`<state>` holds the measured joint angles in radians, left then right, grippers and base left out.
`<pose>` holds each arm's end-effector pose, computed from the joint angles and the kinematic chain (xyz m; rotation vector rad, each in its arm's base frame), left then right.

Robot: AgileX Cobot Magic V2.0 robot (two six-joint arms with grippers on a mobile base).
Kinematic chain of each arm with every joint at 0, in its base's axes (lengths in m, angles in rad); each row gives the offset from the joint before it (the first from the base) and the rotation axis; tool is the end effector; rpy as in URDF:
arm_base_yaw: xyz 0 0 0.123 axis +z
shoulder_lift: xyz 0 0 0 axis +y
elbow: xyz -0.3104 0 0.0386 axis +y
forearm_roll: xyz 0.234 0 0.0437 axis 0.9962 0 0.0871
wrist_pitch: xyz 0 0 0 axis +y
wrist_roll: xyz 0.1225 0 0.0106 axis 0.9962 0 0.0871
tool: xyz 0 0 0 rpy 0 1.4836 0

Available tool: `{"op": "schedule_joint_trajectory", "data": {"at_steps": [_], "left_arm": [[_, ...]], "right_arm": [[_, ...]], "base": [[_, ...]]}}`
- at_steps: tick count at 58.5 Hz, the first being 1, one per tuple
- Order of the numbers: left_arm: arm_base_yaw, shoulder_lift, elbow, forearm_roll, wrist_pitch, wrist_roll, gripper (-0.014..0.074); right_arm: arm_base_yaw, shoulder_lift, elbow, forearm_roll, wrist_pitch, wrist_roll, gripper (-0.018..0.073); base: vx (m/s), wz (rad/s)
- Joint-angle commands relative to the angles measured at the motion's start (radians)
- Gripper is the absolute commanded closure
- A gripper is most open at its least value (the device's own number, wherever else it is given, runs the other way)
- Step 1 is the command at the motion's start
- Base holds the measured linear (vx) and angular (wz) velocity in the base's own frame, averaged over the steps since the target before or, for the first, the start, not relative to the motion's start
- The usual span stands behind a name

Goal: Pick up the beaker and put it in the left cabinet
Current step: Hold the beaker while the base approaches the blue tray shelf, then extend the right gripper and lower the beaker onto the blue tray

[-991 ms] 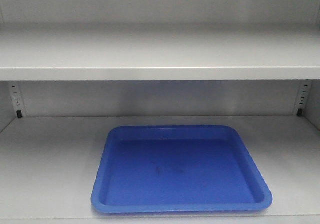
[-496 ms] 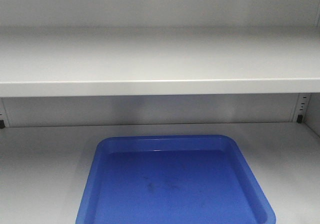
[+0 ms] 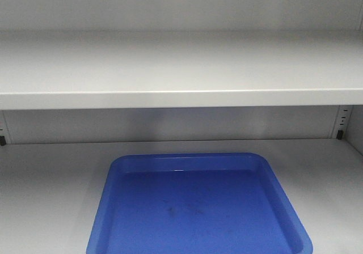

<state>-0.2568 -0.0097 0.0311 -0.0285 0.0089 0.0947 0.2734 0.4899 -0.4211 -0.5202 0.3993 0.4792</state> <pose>0.0453 -0.0119 0.2042 0.2439 1.4961 -0.1529 0.0976 0.0026 0.2911 -0.1336 1.8922 -0.0035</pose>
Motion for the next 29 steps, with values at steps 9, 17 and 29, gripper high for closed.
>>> {"op": "schedule_joint_trajectory", "data": {"at_steps": [9, 17, 29], "left_arm": [[-0.004, -0.018, 0.016, -0.008, -0.084, -0.003, 0.0595], [-0.004, -0.018, 0.016, -0.008, -0.084, -0.003, 0.0595], [-0.004, -0.018, 0.016, -0.008, -0.084, -0.003, 0.0595]], "right_arm": [[-0.002, 0.045, -0.03, 0.002, -0.302, 0.005, 0.0564], [-0.002, 0.171, -0.03, -0.023, -0.555, 0.004, 0.0564], [-0.002, 0.502, -0.097, -0.023, -0.83, -0.005, 0.0564]], "base": [[0.0, 0.0], [0.0, 0.0], [0.0, 0.0]]}}
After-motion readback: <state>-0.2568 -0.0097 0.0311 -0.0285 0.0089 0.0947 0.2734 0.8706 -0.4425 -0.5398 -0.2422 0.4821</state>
